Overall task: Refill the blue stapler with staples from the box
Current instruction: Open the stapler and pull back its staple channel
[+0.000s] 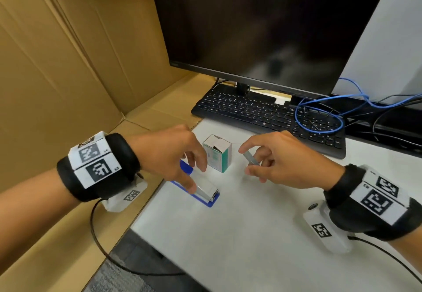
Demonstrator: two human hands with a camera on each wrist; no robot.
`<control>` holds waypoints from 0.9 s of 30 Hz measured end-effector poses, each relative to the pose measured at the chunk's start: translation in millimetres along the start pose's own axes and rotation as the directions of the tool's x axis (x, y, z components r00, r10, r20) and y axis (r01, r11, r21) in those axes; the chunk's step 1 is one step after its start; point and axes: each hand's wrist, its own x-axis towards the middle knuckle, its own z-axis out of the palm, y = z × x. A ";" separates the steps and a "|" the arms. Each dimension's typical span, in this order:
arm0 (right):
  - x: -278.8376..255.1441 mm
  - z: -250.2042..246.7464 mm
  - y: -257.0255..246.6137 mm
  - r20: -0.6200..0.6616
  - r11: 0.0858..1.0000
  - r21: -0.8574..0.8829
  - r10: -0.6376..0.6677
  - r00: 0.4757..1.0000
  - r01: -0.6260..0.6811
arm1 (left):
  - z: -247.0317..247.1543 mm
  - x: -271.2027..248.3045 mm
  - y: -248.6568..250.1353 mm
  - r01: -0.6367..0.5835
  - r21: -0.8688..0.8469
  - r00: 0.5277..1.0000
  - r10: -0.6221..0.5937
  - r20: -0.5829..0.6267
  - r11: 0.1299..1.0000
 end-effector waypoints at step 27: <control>-79.2 -11.2 28.5 -0.020 0.990 -0.137 0.008 1.000 -0.011 | 47.4 37.9 88.1 -0.382 0.132 0.924 0.381 0.033 0.915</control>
